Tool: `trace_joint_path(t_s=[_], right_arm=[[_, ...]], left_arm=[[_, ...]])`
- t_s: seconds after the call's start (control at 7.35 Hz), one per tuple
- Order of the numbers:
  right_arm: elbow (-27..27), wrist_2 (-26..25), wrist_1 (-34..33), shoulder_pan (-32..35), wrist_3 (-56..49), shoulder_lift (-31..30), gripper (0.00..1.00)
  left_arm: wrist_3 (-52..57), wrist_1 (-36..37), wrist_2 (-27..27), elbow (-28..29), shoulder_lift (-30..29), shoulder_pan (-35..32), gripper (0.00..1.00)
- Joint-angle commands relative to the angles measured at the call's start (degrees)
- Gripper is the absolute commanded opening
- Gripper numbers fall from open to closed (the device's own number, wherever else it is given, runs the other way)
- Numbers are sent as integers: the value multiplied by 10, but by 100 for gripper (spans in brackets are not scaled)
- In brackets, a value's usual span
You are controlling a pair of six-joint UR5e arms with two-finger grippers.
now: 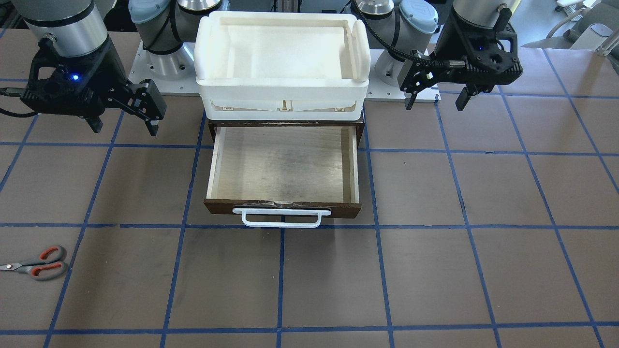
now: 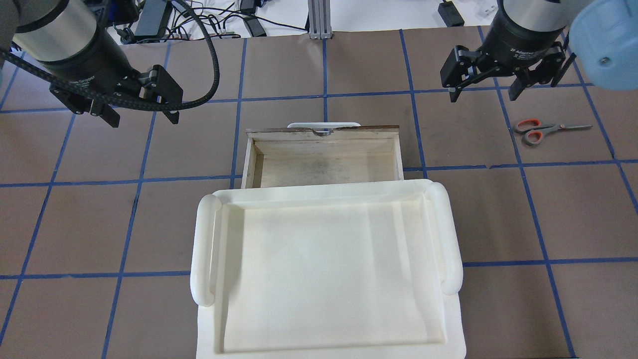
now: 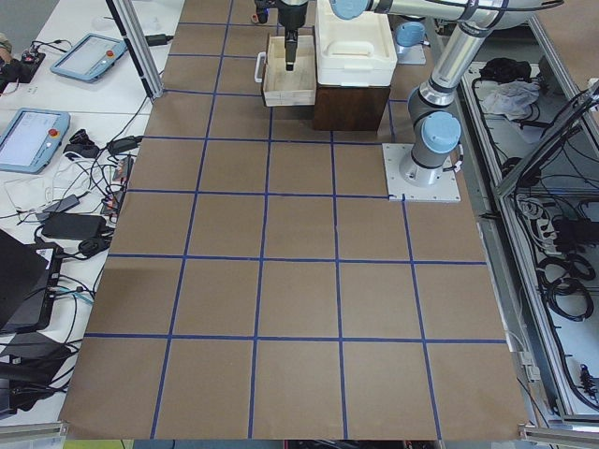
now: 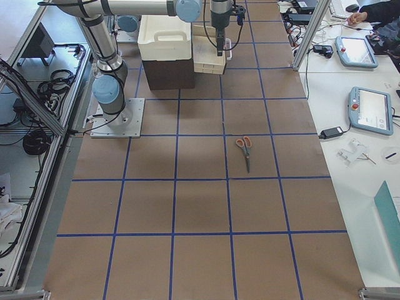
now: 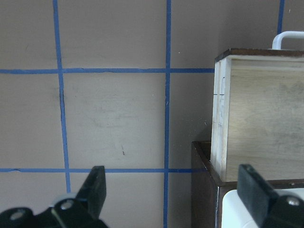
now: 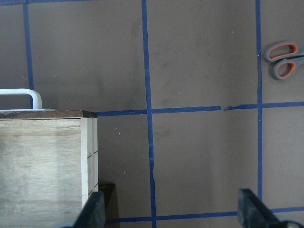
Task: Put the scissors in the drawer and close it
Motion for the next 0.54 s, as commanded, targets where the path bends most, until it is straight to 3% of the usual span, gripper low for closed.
trace_joint_path(t_s=[0.0, 0.41], right_arm=[[0, 0, 0, 0, -4, 1, 100], [0, 0, -4, -4, -10, 4, 100]], left_arm=[[0, 0, 0, 0, 0, 0, 100], [0, 0, 0, 0, 0, 0, 100]])
